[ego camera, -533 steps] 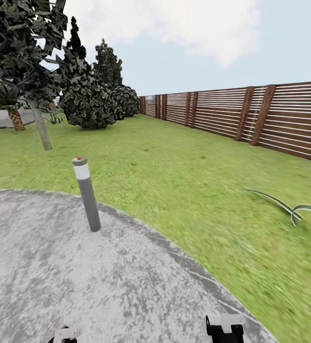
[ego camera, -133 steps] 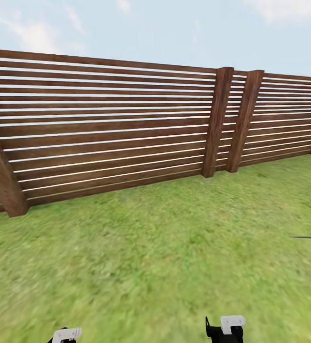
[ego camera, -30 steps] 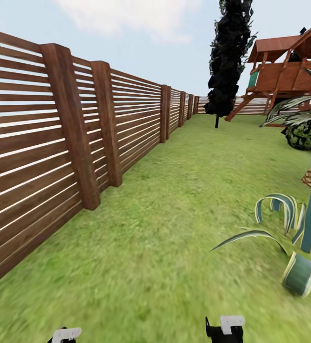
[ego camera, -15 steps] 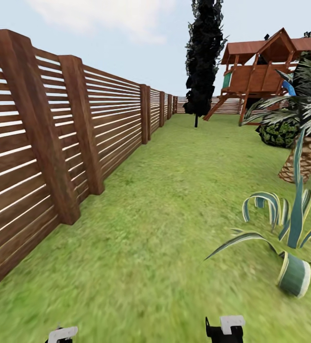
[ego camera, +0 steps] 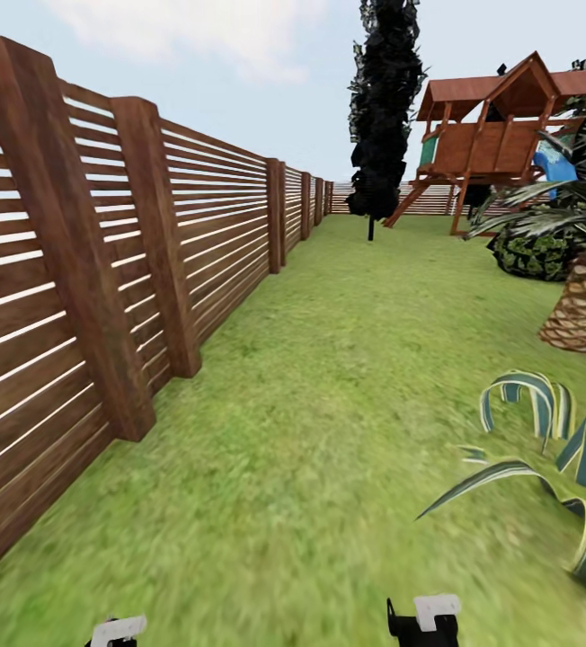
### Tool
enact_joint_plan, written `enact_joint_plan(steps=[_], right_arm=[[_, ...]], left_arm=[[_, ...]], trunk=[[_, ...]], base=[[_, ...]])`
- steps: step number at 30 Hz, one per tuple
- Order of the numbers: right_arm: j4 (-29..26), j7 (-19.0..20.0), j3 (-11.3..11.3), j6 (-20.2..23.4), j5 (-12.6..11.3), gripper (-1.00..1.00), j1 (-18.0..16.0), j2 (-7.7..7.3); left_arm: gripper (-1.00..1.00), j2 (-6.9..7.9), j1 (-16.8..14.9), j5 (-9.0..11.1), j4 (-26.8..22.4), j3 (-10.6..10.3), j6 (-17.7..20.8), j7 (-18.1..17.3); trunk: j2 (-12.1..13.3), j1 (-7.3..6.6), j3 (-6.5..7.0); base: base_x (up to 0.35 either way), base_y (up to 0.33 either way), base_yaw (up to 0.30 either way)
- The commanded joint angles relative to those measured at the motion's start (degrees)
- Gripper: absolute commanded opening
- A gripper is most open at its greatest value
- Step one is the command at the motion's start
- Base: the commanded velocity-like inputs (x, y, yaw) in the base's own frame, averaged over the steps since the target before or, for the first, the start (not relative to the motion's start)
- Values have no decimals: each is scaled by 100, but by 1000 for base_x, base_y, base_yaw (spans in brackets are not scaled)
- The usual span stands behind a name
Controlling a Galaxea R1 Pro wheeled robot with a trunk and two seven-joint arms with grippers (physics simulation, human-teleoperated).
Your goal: Pick up the pesticide atomizer in the garden and spray insectifuge to fully cover both potted plants in the garden.
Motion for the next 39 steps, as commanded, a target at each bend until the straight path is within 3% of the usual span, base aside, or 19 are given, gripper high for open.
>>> enact_joint_plan(steps=[1, 31, 39], right_arm=[[5, -49, -14, -9, 60, 100, -4, 0], [1, -50, -15, -9, 59, 100, -4, -1], [1, -50, -14, -9, 59, 100, -4, 2]], left_arm=[[-100, 0, -2, 61, 2, -45, -12, -18], [-100, -12, -2, 69, 2, -54, -15, -19], [-100, -7, -2, 70, 2, -47, -21, -21]], trunk=[[-2, 2, -5], [-2, 2, -5], [-2, 2, -5]], base=[[289, 204, 0], [297, 191, -1], [329, 113, -215]])
